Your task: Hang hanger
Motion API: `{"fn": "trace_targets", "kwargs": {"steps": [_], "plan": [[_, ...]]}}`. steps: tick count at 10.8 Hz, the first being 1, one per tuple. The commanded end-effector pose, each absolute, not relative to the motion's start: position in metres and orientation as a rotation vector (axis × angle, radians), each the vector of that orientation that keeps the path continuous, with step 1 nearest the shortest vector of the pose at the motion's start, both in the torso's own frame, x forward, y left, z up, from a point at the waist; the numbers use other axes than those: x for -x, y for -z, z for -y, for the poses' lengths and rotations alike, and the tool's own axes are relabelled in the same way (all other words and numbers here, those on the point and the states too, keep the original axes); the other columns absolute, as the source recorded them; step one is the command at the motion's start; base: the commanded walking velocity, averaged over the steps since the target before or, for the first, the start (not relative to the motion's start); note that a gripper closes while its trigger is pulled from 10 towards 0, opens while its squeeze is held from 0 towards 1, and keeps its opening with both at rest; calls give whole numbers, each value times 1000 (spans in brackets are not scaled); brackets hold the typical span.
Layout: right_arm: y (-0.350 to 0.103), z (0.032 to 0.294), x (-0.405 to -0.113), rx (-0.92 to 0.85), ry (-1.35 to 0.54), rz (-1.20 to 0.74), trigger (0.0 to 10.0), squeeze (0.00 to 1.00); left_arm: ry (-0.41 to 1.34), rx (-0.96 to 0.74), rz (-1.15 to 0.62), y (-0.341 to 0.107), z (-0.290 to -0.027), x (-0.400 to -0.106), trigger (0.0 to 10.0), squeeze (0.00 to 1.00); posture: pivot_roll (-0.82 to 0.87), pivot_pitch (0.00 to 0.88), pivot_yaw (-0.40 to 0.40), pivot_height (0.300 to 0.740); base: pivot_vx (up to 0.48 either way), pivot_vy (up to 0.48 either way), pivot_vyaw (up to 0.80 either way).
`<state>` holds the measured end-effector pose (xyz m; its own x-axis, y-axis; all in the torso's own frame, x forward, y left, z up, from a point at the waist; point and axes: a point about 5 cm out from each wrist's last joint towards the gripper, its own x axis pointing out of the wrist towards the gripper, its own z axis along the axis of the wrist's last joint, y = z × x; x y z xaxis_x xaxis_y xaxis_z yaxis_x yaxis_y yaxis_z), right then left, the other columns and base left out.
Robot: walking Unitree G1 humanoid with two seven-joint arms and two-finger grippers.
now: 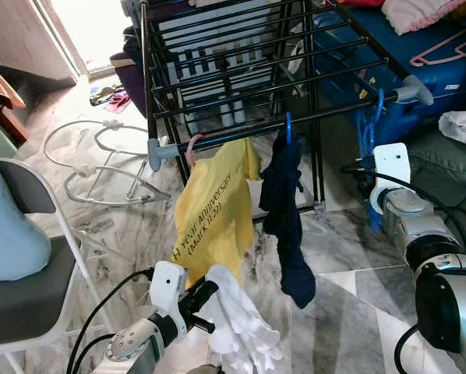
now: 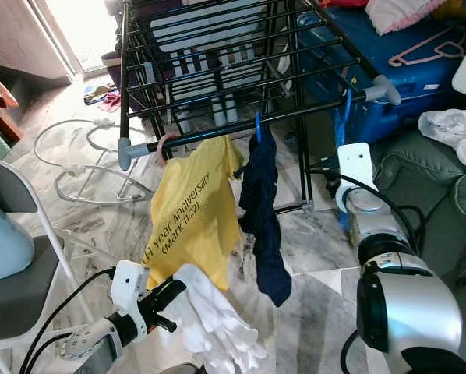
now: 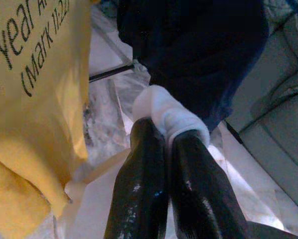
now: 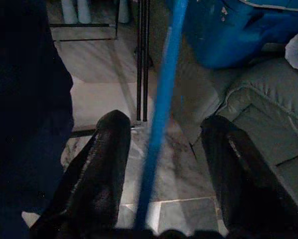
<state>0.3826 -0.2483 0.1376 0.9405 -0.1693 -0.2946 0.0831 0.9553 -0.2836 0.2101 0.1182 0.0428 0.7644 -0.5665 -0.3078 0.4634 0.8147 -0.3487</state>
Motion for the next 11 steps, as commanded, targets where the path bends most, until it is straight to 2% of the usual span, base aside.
{"fn": "trace_targets", "kwargs": {"steps": [1, 11], "plan": [[-143, 242, -387, 278, 114, -320, 0, 0, 552, 243, -399, -48, -122, -213, 10000, 0, 46, 79, 144, 740, 0, 0, 0], [-141, 250, -384, 304, 136, -324, 0, 0, 562, 238, -399, -47, -118, -217, 10000, 0, 35, 52, 143, 740, 0, 0, 0]]}}
